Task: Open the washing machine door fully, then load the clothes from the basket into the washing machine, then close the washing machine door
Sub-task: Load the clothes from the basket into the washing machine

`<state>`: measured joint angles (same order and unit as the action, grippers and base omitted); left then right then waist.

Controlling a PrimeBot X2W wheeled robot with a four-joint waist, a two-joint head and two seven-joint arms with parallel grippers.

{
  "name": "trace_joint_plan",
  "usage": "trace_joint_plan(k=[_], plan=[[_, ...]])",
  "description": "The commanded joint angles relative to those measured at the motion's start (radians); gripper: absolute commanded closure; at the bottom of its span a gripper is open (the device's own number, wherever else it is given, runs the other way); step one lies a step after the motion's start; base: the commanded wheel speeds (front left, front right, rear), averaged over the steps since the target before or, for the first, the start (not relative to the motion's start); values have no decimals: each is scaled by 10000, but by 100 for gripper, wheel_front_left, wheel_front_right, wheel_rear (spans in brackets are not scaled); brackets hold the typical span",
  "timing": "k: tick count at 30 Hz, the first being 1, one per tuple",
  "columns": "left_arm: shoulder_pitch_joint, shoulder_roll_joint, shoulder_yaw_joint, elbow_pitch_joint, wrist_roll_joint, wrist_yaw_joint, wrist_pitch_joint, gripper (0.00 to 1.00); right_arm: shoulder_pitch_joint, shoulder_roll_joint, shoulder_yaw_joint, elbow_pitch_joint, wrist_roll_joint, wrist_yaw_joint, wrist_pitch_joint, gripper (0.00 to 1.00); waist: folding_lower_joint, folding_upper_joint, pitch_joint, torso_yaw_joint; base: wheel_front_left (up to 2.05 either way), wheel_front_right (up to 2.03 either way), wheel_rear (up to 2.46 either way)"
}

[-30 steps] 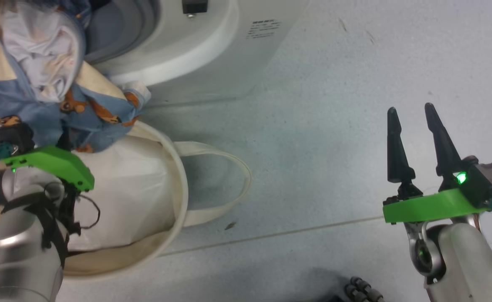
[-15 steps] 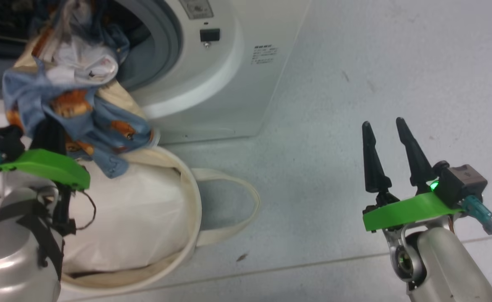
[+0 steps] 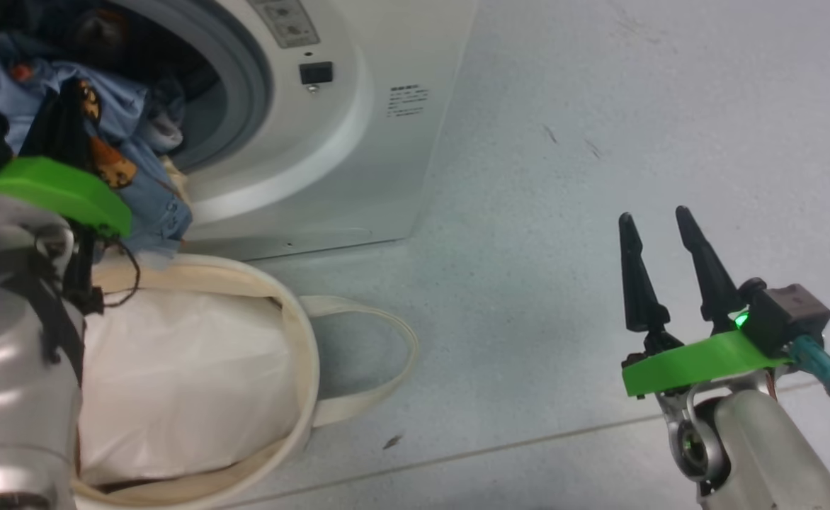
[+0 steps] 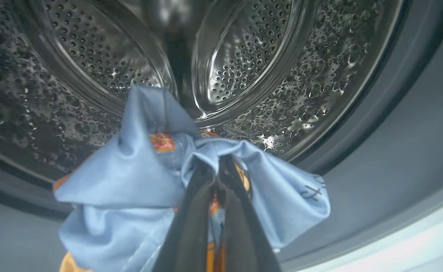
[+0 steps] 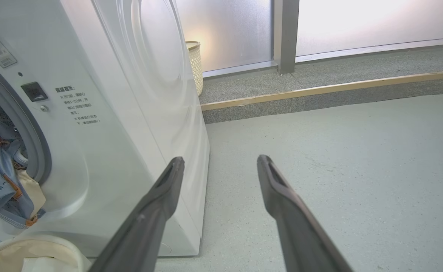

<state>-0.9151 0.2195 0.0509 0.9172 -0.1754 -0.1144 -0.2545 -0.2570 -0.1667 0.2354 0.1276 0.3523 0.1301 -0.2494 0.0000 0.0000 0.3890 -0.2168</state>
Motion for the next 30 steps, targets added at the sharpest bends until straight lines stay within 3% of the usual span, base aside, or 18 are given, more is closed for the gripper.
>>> trace_joint_plan(k=[1, 4, 8, 15, 17, 22, 23, 24, 25, 26, 27, 28, 30], plan=[[-619, 572, 85, 354, 127, -26, -72, 100, 171, -149, 48, -417, -79, 6, -124, 0, 0, 0, 230, -209, 0, 0, 0], [-1406, 757, -95, 1197, 221, -61, -72, 100, 242, -200, -61, -528, -132, 6, -124, 0, 0, 0, 470, -360, 0, 0, 0], [-2344, 807, 67, 1288, -3, -87, -72, 100, 280, -236, -233, -763, -210, 6, -124, 0, 0, 0, 818, -405, 0, 0, 0], [-2517, 682, 1293, -2355, -393, -127, -72, 100, 289, -171, -434, -1050, -353, 6, -124, 0, 0, 0, 1307, -360, 0, 0, 0], [-2217, 517, 1473, -2713, -348, -142, -72, 100, 303, -131, -435, -1020, -398, 6, -124, 0, 0, 0, 1374, -335, 0, 0, 0], [-2034, 507, 1437, -952, 35, -152, -72, 98, 278, -44, -375, -956, -407, 6, -124, 0, 0, 0, 1398, -324, 0, 0, 0], [-2161, 553, 1268, -404, 175, -153, -72, 83, 277, -44, -362, -948, -406, 6, -124, 0, 0, 0, 1399, -326, 0, 0, 0], [-2322, 622, 1129, -82, 296, -154, -72, 82, 270, -42, -351, -945, -405, 6, -124, 0, 0, 0, 1412, -333, 0, 0, 0], [-2447, 665, 1074, 258, 349, -155, -72, 65, 261, -42, -342, -942, -408, 6, -124, 0, 0, 0, 1420, -341, 0, 0, 0], [-2552, 709, 956, 656, 464, -155, -72, 31, 252, -40, -343, -944, -406, 6, -124, 0, 0, 0, 1429, -348, 0, 0, 0], [-2660, 767, 768, 982, 649, -155, -72, 12, 246, -36, -343, -946, -405, 6, -124, 0, 0, 0, 1439, -355, 0, 0, 0], [-2741, 803, 608, 1409, 798, -138, -62, 0, 244, -33, -337, -942, -407, 6, -124, 0, 0, 0, 1440, -365, 0, 0, 0], [-2956, 823, 350, 2309, 1008, -93, 242, 0, 249, -37, -333, -922, -410, 6, -124, 0, 0, 0, 1436, -374, 0, 0, 0]])
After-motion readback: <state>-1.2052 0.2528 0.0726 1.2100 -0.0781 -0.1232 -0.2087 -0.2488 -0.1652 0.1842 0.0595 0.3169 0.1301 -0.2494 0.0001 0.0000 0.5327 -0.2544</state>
